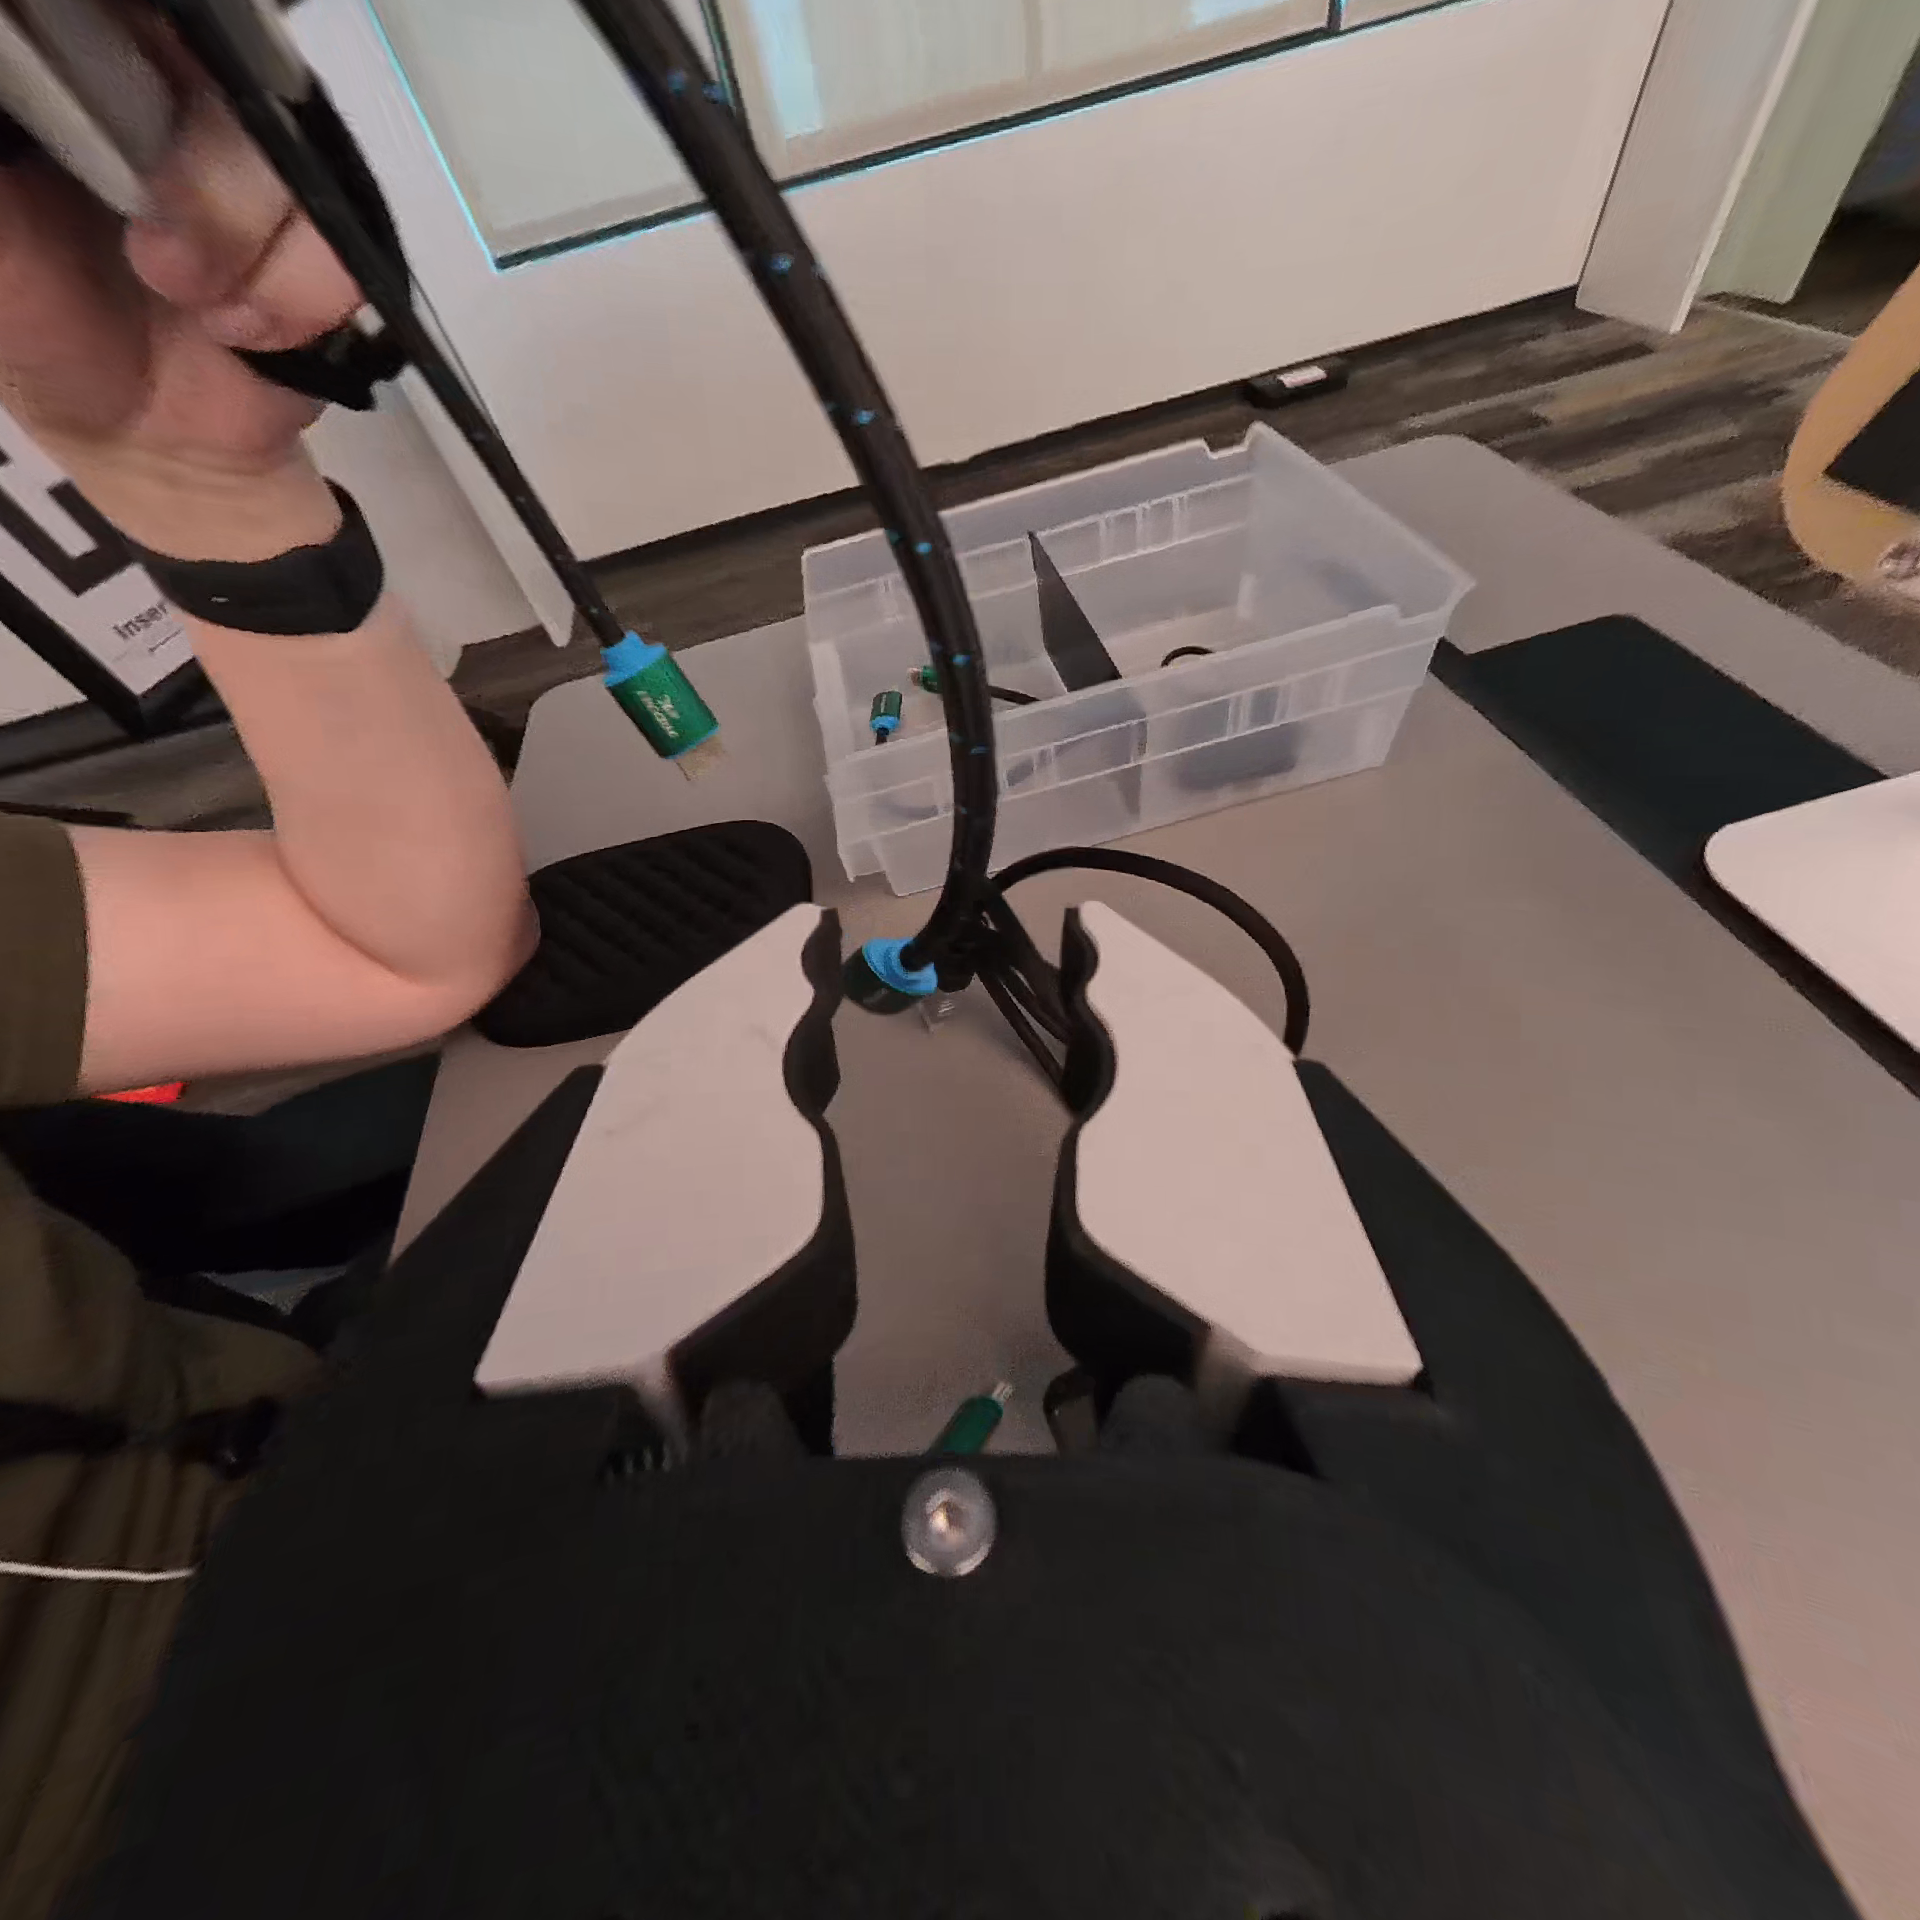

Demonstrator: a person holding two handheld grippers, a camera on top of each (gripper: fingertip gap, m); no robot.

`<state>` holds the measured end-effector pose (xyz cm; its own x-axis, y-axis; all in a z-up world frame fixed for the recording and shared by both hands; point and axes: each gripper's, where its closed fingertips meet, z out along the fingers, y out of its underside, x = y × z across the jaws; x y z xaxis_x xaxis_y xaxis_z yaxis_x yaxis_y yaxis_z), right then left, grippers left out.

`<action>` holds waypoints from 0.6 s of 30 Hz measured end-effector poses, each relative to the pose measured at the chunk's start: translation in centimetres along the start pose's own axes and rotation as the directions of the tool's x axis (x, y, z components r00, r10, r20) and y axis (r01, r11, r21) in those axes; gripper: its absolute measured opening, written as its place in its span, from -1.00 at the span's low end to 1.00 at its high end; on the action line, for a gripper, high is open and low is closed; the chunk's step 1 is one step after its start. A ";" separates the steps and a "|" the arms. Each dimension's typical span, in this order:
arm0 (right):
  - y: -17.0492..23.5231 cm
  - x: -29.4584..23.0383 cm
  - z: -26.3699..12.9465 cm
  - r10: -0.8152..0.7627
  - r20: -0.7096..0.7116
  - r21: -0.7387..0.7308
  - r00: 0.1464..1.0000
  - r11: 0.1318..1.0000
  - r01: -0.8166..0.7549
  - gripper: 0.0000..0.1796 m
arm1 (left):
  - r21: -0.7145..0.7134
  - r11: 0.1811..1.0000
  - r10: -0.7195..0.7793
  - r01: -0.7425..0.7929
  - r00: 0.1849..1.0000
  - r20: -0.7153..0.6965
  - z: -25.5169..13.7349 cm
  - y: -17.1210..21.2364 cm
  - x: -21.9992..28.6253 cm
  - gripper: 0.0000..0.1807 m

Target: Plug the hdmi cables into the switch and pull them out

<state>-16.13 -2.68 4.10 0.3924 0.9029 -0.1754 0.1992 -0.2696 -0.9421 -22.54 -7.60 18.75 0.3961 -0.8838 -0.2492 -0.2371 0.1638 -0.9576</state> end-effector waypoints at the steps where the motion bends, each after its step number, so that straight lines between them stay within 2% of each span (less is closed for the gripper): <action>1: 0.2 0.2 0.2 0.009 -0.002 0.001 1.000 1.000 -0.009 -0.55 | 0.000 1.000 0.002 -0.002 1.000 -0.001 0.2 0.0 0.1 -0.94; 8: 0.8 0.6 1.1 0.141 0.027 0.001 0.990 0.990 -0.141 -0.66 | -0.002 1.000 0.029 -0.029 0.999 0.016 0.7 -0.1 0.5 -0.94; 12: 1.6 0.9 1.5 0.174 0.018 -0.033 0.985 0.984 -0.174 -0.65 | 0.001 1.000 0.030 -0.030 1.000 -0.005 1.0 -0.2 1.1 -0.94; 13: 1.7 0.8 1.6 0.182 0.023 -0.040 0.983 0.983 -0.181 -0.70 | -0.002 0.999 0.035 -0.035 0.999 -0.001 1.1 -0.2 1.2 -0.94; 15: 1.8 0.1 1.6 0.185 0.074 -0.058 0.980 0.982 -0.181 -0.92 | -0.008 0.999 0.044 -0.044 0.999 -0.003 1.3 -0.1 1.4 -0.94; 18: 2.3 -0.1 1.4 0.181 0.091 -0.110 0.979 0.979 -0.170 -0.92 | -0.006 0.999 0.045 -0.045 0.999 -0.020 1.6 -0.2 2.1 -0.94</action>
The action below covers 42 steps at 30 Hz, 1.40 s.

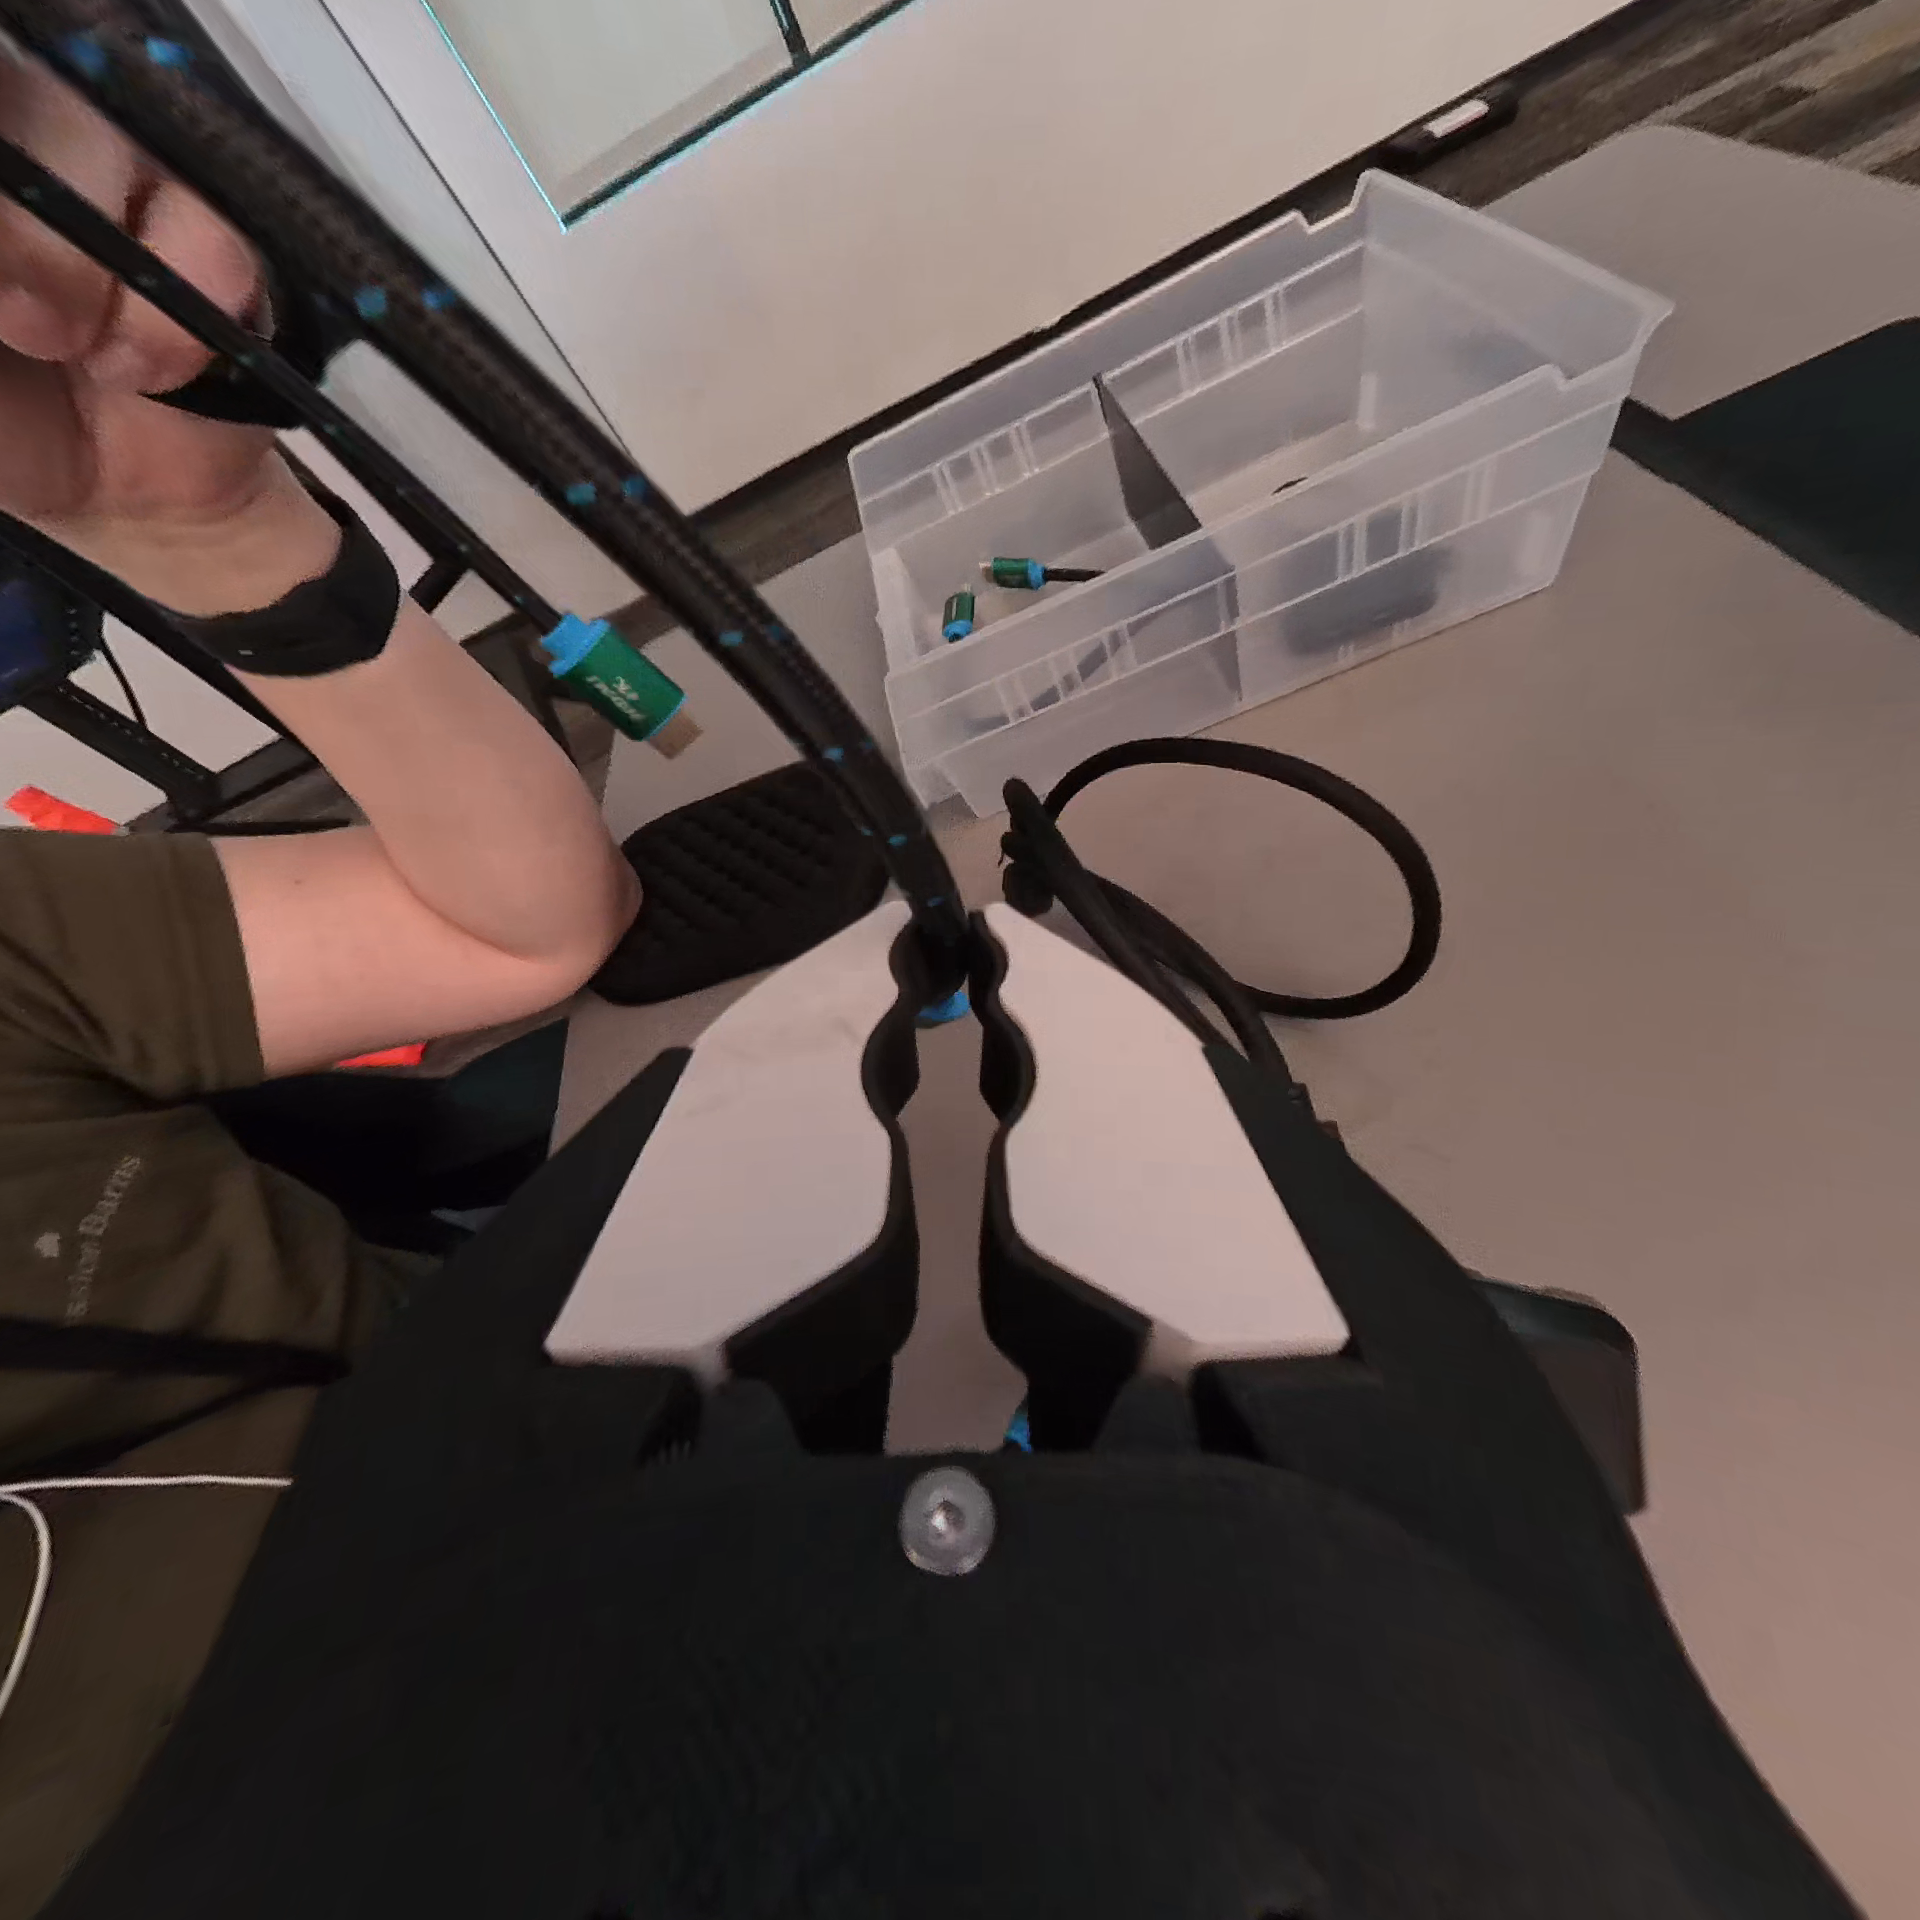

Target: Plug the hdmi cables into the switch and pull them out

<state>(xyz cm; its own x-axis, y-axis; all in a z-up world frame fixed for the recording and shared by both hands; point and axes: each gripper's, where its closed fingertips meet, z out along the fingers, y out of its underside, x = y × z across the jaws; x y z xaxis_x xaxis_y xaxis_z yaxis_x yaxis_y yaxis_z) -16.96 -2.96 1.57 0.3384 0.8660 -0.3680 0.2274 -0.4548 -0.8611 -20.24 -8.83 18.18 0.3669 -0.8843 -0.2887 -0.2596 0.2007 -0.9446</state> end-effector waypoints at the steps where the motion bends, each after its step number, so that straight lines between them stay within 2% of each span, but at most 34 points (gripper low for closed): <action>1: -0.2 0.2 -0.3 -0.018 -0.017 0.004 1.000 1.000 0.018 -0.92 | 0.000 1.000 -0.012 0.012 1.000 -0.016 0.2 0.0 0.5 -0.94; 6: -2.5 0.5 -3.3 -0.179 -0.041 0.126 0.983 0.975 0.183 -0.92 | 0.034 0.995 -0.082 0.092 0.970 -0.228 1.2 -0.6 5.6 -0.89; 9: -3.6 0.4 -5.5 -0.260 -0.052 0.185 0.964 0.946 0.265 -0.92 | 0.044 0.998 -0.034 0.050 0.953 -0.300 1.4 -0.5 7.1 -0.52; 11: -4.1 0.1 -6.7 -0.328 -0.062 0.214 0.942 0.918 0.334 -0.92 | 0.061 0.997 -0.023 0.047 0.940 -0.342 1.1 -0.6 7.4 -0.40; 14: -4.6 -2.3 -8.6 -0.544 -0.049 0.306 0.838 0.790 0.531 -0.92 | 0.097 0.991 -0.056 0.094 0.940 -0.337 0.7 -0.9 5.8 -0.31; 17: -5.4 -5.3 -10.8 -0.676 -0.057 0.439 0.734 0.644 0.627 -0.92 | 0.164 0.970 -0.146 0.178 0.971 -0.191 1.8 -0.4 1.4 -0.42; 18: -5.6 -6.3 -11.4 -0.707 -0.068 0.476 0.704 0.597 0.646 -0.92 | 0.164 0.961 -0.188 0.223 0.961 -0.201 2.5 0.2 0.6 -0.41; 21: -5.9 -8.6 -13.1 -0.773 -0.098 0.542 0.627 0.487 0.685 -0.92 | 0.119 0.898 -0.349 0.423 0.851 -0.392 5.3 1.9 0.7 -0.39; 24: -6.1 -10.2 -14.0 -0.811 -0.135 0.577 0.570 0.403 0.710 -0.92 | 0.042 0.804 -0.476 0.594 0.683 -0.554 7.8 2.9 2.3 -0.36; 27: -6.3 -10.9 -14.3 -0.825 -0.177 0.574 0.537 0.357 0.737 -0.92 | -0.057 0.735 -0.497 0.675 0.480 -0.723 8.2 2.7 5.0 -0.37; 30: -6.6 -11.1 -14.5 -0.826 -0.223 0.576 0.517 0.316 0.754 -0.92 | -0.084 0.690 -0.461 0.719 0.347 -0.817 7.8 2.0 6.4 -0.45; 33: -6.5 -10.7 -14.4 -0.823 -0.224 0.575 0.522 0.321 0.753 -0.92 | -0.114 0.670 -0.470 0.734 0.300 -0.830 8.1 2.1 7.0 -0.52; 37: -6.4 -10.4 -13.8 -0.821 -0.223 0.577 0.526 0.324 0.750 -0.92 | -0.110 0.668 -0.485 0.736 0.319 -0.814 8.8 2.5 7.2 -0.61; 42: -6.2 -10.3 -13.1 -0.825 -0.214 0.581 0.522 0.322 0.747 -0.92 | -0.159 0.659 -0.512 0.735 0.284 -0.810 9.4 3.0 7.9 -0.68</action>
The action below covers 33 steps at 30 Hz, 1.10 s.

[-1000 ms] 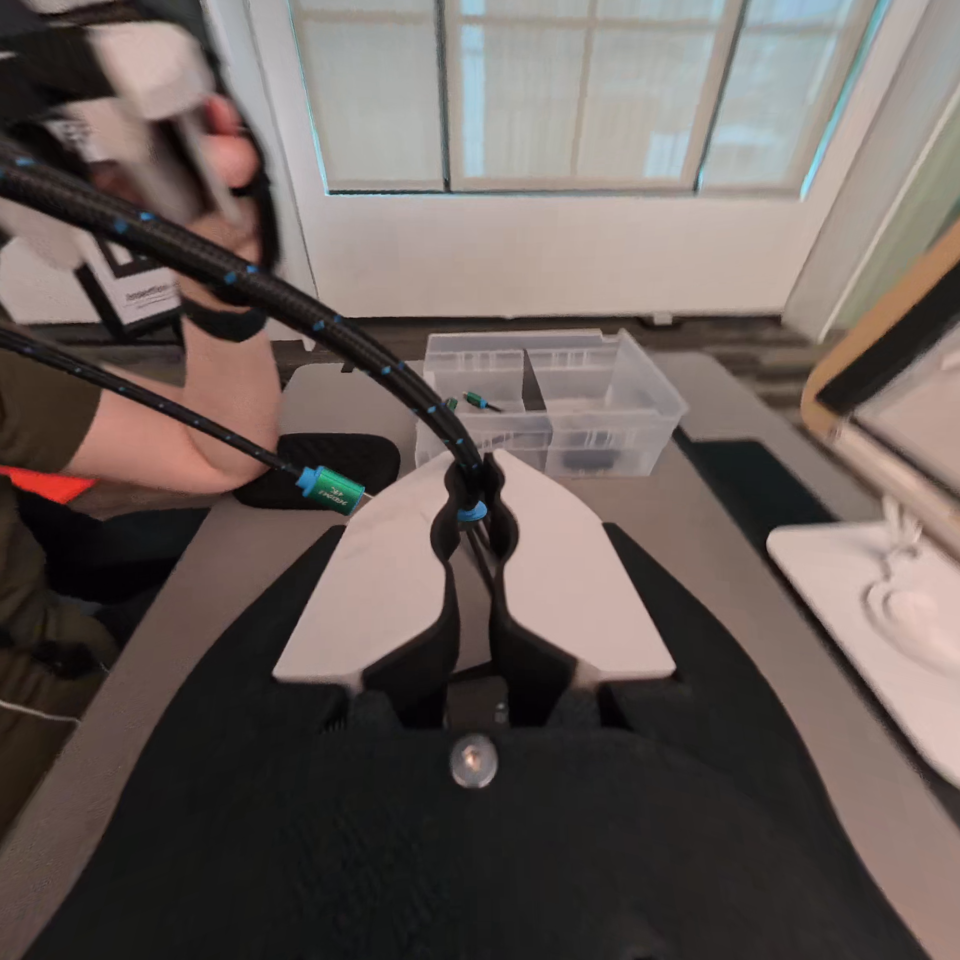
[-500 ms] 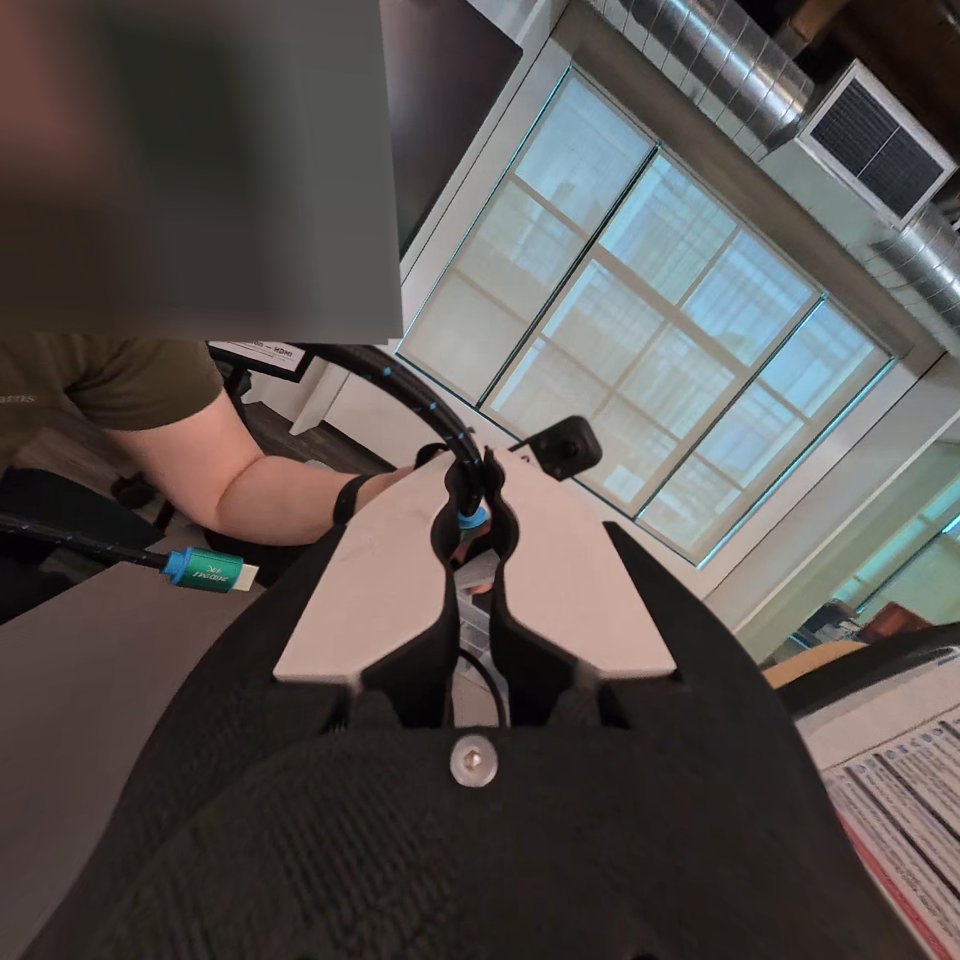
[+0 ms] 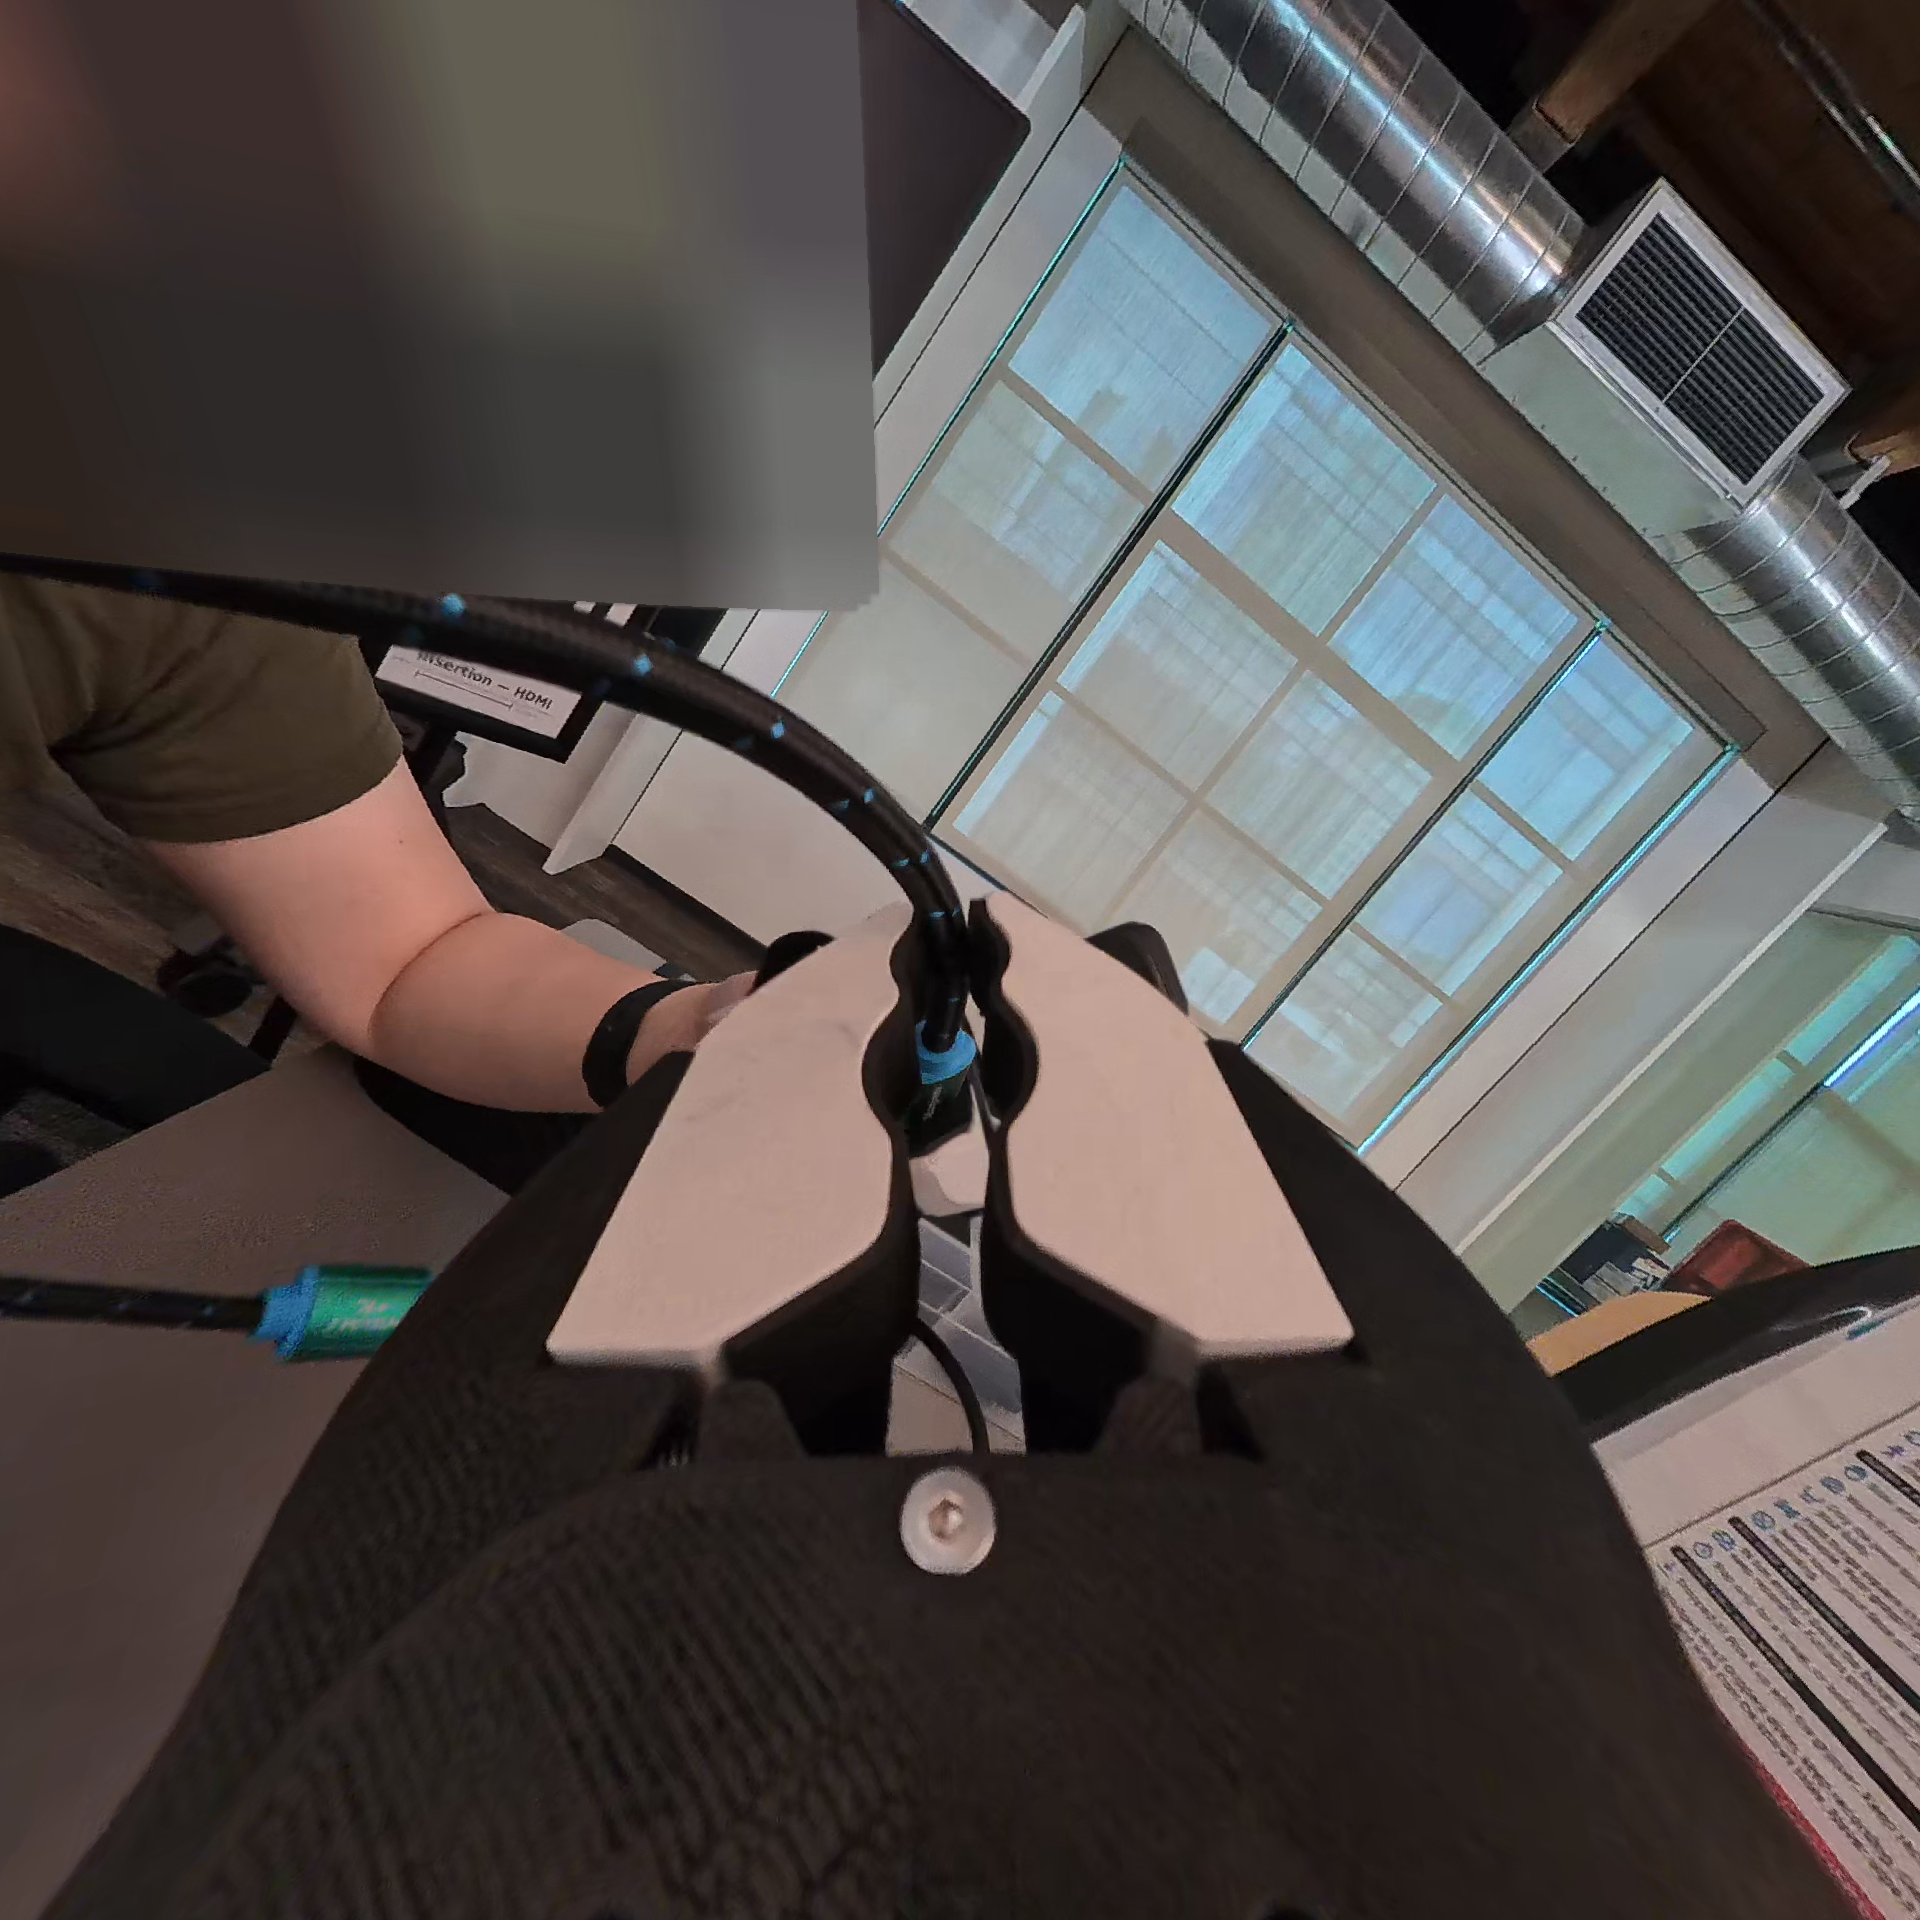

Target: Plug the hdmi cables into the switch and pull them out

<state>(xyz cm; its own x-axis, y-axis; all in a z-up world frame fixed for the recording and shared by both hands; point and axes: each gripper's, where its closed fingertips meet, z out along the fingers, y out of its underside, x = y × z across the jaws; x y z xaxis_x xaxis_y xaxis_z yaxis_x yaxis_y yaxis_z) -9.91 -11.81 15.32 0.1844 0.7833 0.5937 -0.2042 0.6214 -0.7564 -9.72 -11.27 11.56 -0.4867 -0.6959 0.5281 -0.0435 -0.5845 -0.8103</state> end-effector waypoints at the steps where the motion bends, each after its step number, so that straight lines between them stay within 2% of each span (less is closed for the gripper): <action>1: 0.1 0.0 0.0 -0.001 0.001 0.001 1.000 1.000 0.001 -0.92 | -0.004 1.000 -0.008 0.008 1.000 -0.004 0.1 0.1 0.0 -0.72; 4: 0.1 0.2 0.0 0.011 -0.008 0.008 1.000 1.000 -0.011 -0.92 | 0.009 1.000 0.006 -0.006 1.000 0.007 -0.1 -0.1 -0.2 -0.84; 9: 1.4 0.7 -0.6 -0.014 -0.037 -0.073 0.999 0.997 0.011 -0.91 | 0.014 1.000 0.017 -0.018 0.999 0.045 -1.0 -1.1 -0.1 -0.88; 13: 2.6 1.1 -0.6 -0.022 -0.059 -0.129 0.998 0.991 0.014 -0.91 | 0.018 0.999 0.029 -0.031 0.993 0.111 -1.7 -1.6 -0.6 -0.89; 16: 3.5 1.4 -0.6 -0.019 -0.085 -0.172 0.996 0.985 0.004 -0.90 | 0.022 1.000 -0.019 0.016 0.991 0.130 -2.0 -1.7 -1.0 -0.89; 19: 4.9 1.4 -0.3 -0.076 -0.101 -0.262 0.992 0.964 0.047 -0.77 | 0.002 1.000 -0.016 0.016 0.981 0.194 -2.3 -1.5 -1.8 -0.89; 26: 6.0 1.2 0.1 -0.112 -0.090 -0.350 0.990 0.934 0.074 -0.85 | -0.061 0.996 -0.042 0.059 0.970 0.239 -2.6 -0.7 -2.2 -0.88; 33: 6.5 0.7 -0.1 -0.190 -0.053 -0.376 0.980 0.913 0.157 -0.83 | -0.095 0.991 -0.069 0.095 0.965 0.253 -2.6 -0.1 -2.6 -0.88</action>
<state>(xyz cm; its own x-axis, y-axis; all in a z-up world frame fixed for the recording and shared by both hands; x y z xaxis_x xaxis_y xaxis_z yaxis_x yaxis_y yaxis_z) -11.01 -7.23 10.79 0.2707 0.6486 0.7113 0.2042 0.6834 -0.7009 -10.73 -8.30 9.55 -0.2461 -0.7370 0.6294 -0.1727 -0.6057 -0.7768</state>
